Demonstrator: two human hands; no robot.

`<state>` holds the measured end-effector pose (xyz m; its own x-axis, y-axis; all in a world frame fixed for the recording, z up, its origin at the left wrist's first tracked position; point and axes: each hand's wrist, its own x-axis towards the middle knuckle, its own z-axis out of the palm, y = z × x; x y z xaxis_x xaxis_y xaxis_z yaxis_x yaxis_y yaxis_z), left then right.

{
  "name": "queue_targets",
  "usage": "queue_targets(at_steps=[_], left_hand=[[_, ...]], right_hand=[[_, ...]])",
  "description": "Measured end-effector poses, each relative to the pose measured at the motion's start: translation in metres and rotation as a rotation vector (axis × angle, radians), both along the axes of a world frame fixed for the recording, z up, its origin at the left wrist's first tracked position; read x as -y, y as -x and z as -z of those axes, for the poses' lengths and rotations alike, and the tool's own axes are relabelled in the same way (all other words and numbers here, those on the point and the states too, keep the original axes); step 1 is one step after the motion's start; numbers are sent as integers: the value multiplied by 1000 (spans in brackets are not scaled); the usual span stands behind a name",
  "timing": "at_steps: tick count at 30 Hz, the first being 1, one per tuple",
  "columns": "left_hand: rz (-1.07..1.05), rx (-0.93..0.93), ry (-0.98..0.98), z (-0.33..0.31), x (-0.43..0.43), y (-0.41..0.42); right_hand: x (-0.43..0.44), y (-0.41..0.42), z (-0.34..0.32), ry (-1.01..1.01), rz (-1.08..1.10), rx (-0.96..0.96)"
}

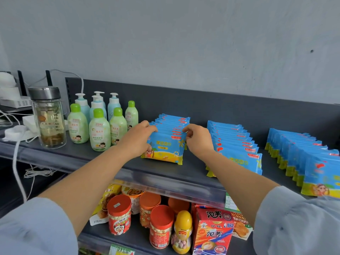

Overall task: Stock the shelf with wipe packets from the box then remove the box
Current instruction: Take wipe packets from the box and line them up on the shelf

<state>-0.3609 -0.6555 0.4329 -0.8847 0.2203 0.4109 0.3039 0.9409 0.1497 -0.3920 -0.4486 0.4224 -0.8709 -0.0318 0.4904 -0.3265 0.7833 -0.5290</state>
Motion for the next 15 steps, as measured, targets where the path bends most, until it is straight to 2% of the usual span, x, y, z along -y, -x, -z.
queue_targets(at_steps=[15], left_hand=[[-39,-95,82,7,-2,5]], right_hand=[[2,1,-1,-36,20,-29]])
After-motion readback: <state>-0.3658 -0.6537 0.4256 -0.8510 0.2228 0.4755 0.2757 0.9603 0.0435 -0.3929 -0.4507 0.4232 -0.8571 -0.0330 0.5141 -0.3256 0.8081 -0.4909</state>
